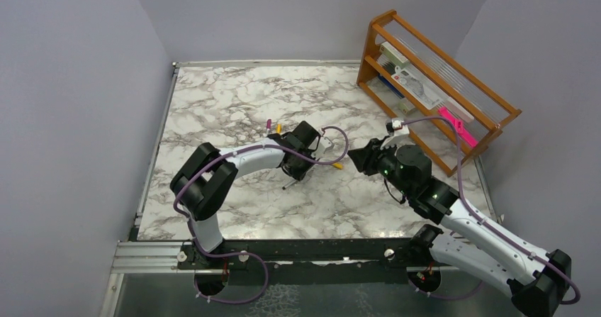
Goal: Insert the pens into the pen caps
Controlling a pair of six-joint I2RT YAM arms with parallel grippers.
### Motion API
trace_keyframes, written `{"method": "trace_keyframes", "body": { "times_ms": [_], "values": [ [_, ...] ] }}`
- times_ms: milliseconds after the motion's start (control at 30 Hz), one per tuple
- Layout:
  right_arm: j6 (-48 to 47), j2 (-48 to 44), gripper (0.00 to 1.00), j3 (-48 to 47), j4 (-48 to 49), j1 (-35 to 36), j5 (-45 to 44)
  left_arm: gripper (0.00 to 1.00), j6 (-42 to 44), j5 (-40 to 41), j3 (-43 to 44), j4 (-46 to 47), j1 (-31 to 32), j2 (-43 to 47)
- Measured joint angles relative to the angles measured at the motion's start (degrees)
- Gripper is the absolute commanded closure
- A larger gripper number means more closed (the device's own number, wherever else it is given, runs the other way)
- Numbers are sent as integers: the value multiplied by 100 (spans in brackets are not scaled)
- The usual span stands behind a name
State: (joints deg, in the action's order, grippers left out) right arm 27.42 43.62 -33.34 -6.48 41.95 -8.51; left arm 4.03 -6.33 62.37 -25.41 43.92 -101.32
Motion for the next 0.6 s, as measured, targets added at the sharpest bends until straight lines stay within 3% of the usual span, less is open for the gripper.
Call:
{"method": "trace_keyframes", "body": {
  "times_ms": [167,367,600],
  "values": [
    [356,-146,72,0,-306,0,-636,100,-306,-387,-114,321,35,83],
    [544,-195,68,-35,-496,-2,-914,100,-737,-973,-612,1314,46,885],
    [610,122,50,-35,-595,-2,-723,100,-1191,-1668,-1082,2865,46,1725]
  ]
}}
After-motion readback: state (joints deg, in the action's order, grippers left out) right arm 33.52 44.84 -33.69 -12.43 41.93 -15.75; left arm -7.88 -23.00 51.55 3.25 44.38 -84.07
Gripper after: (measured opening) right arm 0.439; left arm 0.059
